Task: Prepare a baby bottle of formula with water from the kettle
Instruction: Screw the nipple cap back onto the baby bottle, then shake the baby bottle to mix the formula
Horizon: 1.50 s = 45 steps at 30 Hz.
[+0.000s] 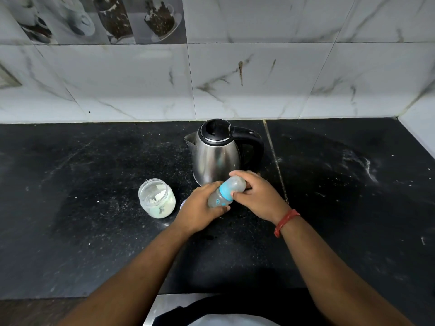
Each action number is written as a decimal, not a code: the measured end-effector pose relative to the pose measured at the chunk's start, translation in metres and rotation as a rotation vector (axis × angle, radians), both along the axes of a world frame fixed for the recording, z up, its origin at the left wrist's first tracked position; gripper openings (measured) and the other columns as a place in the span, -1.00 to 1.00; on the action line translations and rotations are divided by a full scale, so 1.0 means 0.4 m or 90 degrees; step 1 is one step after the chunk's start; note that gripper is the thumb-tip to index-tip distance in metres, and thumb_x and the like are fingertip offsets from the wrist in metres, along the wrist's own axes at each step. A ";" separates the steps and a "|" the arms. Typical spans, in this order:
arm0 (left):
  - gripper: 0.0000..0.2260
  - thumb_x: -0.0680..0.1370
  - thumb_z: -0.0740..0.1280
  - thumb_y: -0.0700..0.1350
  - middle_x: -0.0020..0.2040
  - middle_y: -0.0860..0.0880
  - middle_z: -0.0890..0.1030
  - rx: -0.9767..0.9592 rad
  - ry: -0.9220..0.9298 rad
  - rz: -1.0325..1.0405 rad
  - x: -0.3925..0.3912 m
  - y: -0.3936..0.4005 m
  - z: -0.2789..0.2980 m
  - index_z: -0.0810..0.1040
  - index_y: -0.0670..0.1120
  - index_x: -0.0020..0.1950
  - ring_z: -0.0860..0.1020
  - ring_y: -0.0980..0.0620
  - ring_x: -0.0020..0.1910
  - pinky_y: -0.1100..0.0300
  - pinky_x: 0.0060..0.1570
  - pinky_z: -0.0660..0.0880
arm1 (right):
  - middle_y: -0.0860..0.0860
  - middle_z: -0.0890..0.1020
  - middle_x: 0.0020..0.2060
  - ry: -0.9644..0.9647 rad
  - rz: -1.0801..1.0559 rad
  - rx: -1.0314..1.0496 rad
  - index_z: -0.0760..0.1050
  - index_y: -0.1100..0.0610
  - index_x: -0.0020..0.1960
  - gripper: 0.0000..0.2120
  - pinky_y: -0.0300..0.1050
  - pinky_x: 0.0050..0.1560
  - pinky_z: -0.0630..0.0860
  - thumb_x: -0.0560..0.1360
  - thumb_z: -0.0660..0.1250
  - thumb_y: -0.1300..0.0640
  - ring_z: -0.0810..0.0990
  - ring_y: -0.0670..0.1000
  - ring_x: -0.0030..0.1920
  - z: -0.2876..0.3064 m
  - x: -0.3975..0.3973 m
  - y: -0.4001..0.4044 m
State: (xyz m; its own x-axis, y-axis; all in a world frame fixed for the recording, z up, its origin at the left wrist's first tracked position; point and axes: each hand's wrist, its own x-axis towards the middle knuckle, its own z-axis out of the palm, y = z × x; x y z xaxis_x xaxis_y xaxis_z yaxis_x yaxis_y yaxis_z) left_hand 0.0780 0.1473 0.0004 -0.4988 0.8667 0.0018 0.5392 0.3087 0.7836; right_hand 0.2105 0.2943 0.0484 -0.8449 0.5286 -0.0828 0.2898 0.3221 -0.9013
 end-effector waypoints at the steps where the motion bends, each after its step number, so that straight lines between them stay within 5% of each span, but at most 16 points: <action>1: -0.43 0.41 0.50 0.18 0.16 0.17 0.61 0.001 0.002 -0.005 -0.001 0.001 0.004 0.50 0.13 0.39 0.58 0.11 0.15 -0.03 0.18 0.53 | -0.11 0.52 0.18 -0.003 0.002 -0.005 0.51 -0.02 0.37 -0.51 -0.27 0.14 0.56 0.48 0.43 0.26 0.62 -0.06 0.12 -0.001 -0.001 0.000; 7: -0.44 0.42 0.54 0.10 0.12 0.10 0.63 0.011 0.024 -0.013 -0.005 0.012 0.028 0.54 0.01 0.38 0.59 0.08 0.08 0.03 0.16 0.53 | -0.23 0.46 0.19 -0.002 -0.016 -0.021 0.43 -0.07 0.47 -0.45 -0.38 0.15 0.50 0.53 0.38 0.24 0.58 -0.06 0.20 0.002 -0.004 -0.004; 11: -0.49 0.44 0.52 0.13 0.09 0.10 0.63 0.018 0.042 0.009 0.013 0.018 0.030 0.55 0.02 0.34 0.59 0.06 0.06 0.02 0.12 0.54 | -0.22 0.41 0.32 -0.009 -0.016 -0.012 0.30 -0.17 0.55 -0.36 -0.04 0.37 0.50 0.54 0.39 0.16 0.50 -0.06 0.34 -0.005 -0.010 -0.010; 14: -0.46 0.44 0.51 0.16 0.10 0.10 0.64 0.020 0.017 0.013 0.014 0.019 0.032 0.54 0.03 0.36 0.61 0.07 0.07 0.02 0.12 0.55 | -0.09 0.39 0.48 -0.023 -0.008 0.011 0.18 -0.24 0.58 -0.29 0.03 0.43 0.45 0.55 0.41 0.09 0.44 -0.07 0.42 -0.010 -0.007 -0.010; 19: -0.54 0.49 0.56 0.01 0.10 0.13 0.69 0.030 -0.121 0.021 0.002 0.033 0.086 0.54 0.11 0.35 0.63 0.19 0.07 0.21 0.13 0.54 | -0.02 0.65 0.14 0.018 0.011 0.015 0.06 -0.33 0.58 -0.18 -0.05 0.28 0.56 0.57 0.35 0.27 0.68 -0.11 0.07 0.005 0.016 -0.002; 23: -0.56 0.54 0.51 -0.15 0.17 0.12 0.69 0.045 -0.227 0.000 -0.001 0.043 0.124 0.53 0.05 0.39 0.62 0.25 0.14 0.33 0.15 0.49 | -0.11 0.52 0.32 0.081 0.050 -0.010 -0.04 -0.39 0.55 -0.03 -0.08 0.19 0.62 0.52 0.37 0.38 0.65 -0.10 0.19 0.022 0.031 -0.003; 27: -0.64 0.62 0.36 -0.26 0.20 0.01 0.71 0.076 -0.378 -0.005 0.013 0.054 0.162 0.55 -0.01 0.40 0.65 0.07 0.19 0.16 0.17 0.55 | 0.03 0.57 0.24 0.097 0.019 0.019 -0.08 -0.32 0.56 0.01 0.03 0.13 0.66 0.47 0.49 0.28 0.70 -0.02 0.10 0.034 0.023 -0.006; 31: -0.73 0.69 0.29 -0.09 0.20 0.05 0.71 0.090 -0.406 0.001 0.036 0.056 0.194 0.57 0.08 0.39 0.65 0.06 0.22 0.04 0.23 0.58 | 0.01 0.60 0.09 0.128 -0.054 0.091 0.05 -0.21 0.55 -0.09 -0.08 -0.03 0.66 0.45 0.54 0.18 0.68 -0.05 -0.06 0.048 0.012 -0.014; 36: -0.67 0.69 0.26 0.07 0.32 0.06 0.64 0.065 -0.236 0.002 0.020 0.052 0.205 0.51 0.08 0.45 0.61 0.06 0.29 -0.01 0.33 0.53 | -0.11 0.55 0.17 0.140 -0.086 0.072 0.11 -0.22 0.52 -0.10 0.05 0.07 0.66 0.40 0.58 0.13 0.67 -0.01 -0.01 0.066 0.013 -0.002; 39: -0.53 0.66 0.24 0.15 0.36 -0.05 0.58 0.090 0.036 0.047 -0.009 0.036 0.200 0.49 -0.07 0.48 0.51 -0.04 0.36 0.11 0.40 0.37 | -0.11 0.53 0.25 0.151 -0.117 0.025 0.13 -0.27 0.50 -0.09 0.20 0.15 0.63 0.35 0.59 0.05 0.68 0.08 0.08 0.075 0.018 0.013; 42: -0.43 0.63 0.12 0.22 0.44 -0.12 0.50 0.081 0.326 0.083 -0.040 0.011 0.185 0.44 -0.10 0.51 0.38 -0.16 0.45 -0.26 0.49 0.24 | -0.01 0.53 0.28 0.151 -0.137 -0.023 0.14 -0.36 0.47 -0.08 0.24 0.16 0.62 0.29 0.59 -0.03 0.68 0.13 0.11 0.094 0.027 0.031; 45: -0.37 0.64 0.05 0.28 0.66 -0.10 0.20 -0.003 0.417 0.129 -0.055 -0.006 0.177 0.23 0.00 0.64 0.10 -0.22 0.64 -0.36 0.55 -0.02 | 0.06 0.53 0.26 0.150 -0.140 -0.053 0.18 -0.36 0.45 -0.10 0.25 0.12 0.64 0.29 0.60 -0.03 0.68 0.12 0.12 0.119 0.038 0.045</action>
